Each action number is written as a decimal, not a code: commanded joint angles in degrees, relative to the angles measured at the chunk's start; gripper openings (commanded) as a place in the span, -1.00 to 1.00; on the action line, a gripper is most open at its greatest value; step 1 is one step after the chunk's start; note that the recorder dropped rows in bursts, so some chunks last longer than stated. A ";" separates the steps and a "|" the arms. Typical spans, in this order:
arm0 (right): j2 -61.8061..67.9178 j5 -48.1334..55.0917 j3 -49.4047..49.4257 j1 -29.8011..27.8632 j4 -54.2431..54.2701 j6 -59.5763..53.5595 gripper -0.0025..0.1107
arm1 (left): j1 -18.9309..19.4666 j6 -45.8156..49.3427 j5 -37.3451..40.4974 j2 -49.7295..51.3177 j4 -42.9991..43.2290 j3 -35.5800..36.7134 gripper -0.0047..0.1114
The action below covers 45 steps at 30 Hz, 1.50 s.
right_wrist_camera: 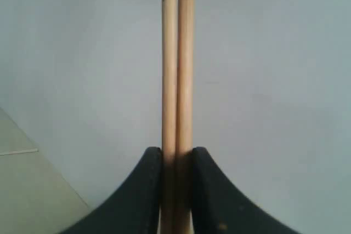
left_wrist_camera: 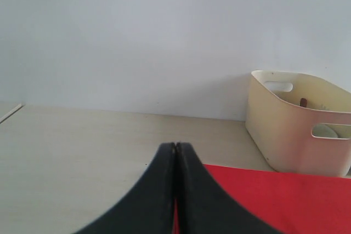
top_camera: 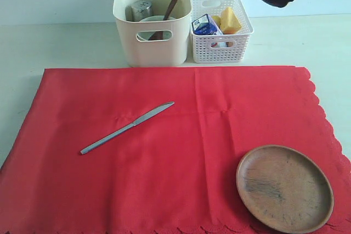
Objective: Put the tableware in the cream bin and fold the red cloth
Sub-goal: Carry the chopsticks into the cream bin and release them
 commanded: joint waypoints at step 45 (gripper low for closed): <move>16.32 -14.53 -7.14 -7.39 -12.34 21.60 0.22 | -0.01 -0.08 -0.05 -0.31 -0.16 0.03 -0.88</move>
